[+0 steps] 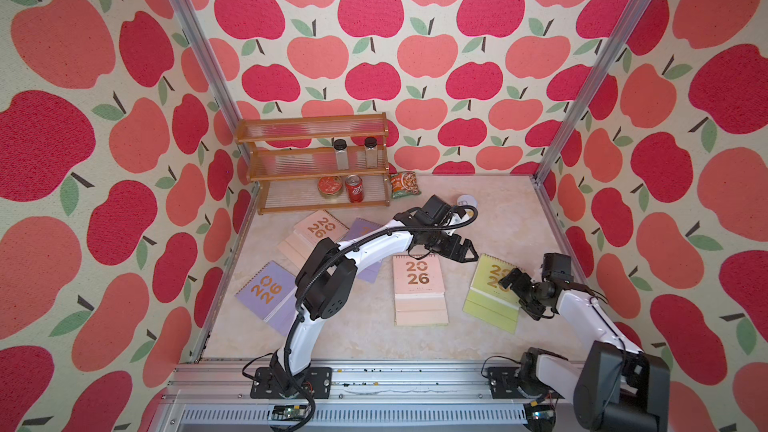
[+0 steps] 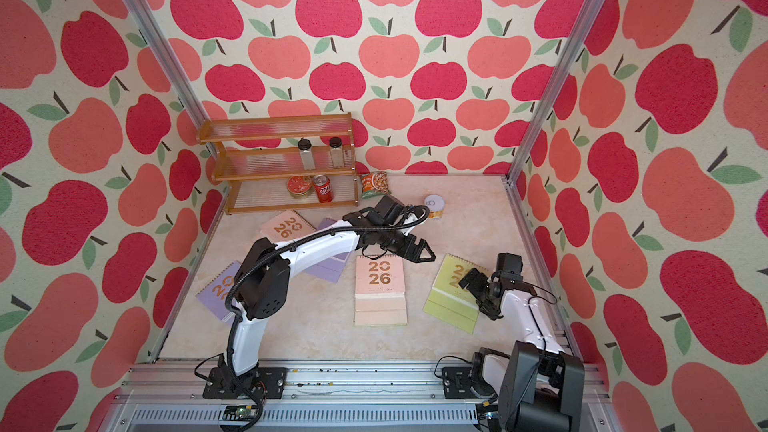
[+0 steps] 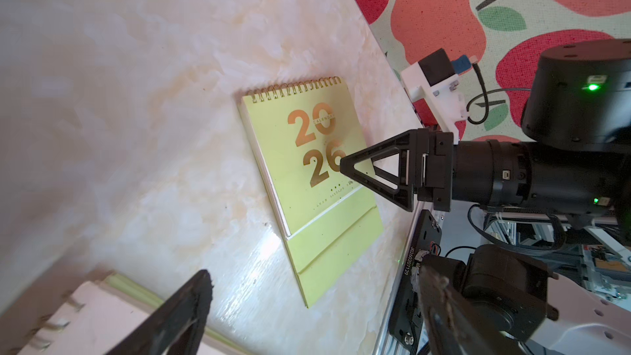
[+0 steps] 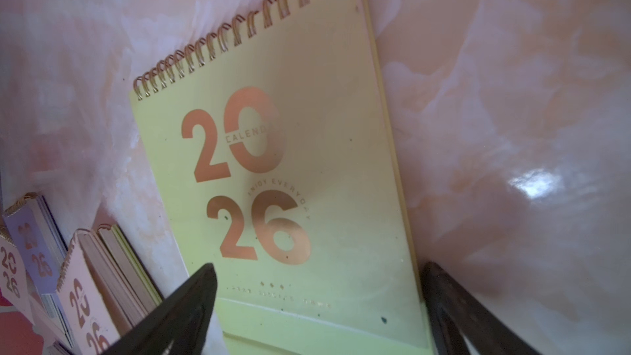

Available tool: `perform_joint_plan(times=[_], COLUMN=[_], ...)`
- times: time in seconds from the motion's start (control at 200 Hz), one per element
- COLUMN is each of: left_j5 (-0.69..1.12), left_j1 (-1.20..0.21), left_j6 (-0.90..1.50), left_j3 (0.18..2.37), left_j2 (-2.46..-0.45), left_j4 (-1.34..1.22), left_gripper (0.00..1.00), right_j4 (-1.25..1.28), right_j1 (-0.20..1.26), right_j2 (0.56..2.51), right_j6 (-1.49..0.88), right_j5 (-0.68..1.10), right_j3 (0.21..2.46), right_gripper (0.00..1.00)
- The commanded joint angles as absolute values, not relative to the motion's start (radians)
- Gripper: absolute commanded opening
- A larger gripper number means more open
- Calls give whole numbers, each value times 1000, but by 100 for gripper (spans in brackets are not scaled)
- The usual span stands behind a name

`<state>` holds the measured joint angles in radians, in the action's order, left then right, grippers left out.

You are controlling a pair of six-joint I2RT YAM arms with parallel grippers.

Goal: Stack the calendars
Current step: Pick up the calendar at the center of the board.

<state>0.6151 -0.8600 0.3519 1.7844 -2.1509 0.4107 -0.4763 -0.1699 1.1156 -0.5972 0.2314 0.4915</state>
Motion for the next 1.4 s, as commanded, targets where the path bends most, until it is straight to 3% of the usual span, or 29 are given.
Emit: perform_joint_plan(times=[0.0,0.63,1.1,1.396], left_j5=[637,643,690,718], left_j1=[-863,-906,-905,-906], left_j6=[391,399,440,453], left_j3=[1874,2235,2419,2426], left_j2=[-2212,-2513,-2665,-2683], left_j4=[486,723,808,800], left_gripper=[91,90,89,89], right_j4=[-527,-451,-421,-371], right_j1=[-163,-225,-227,-225], right_j2=[1131,1232,1271,1225], right_j6=[-545,-442,-425,-448], right_j5=[253,270,385,502], right_j3=[486,505,498,448], right_gripper=[96,96,93,90])
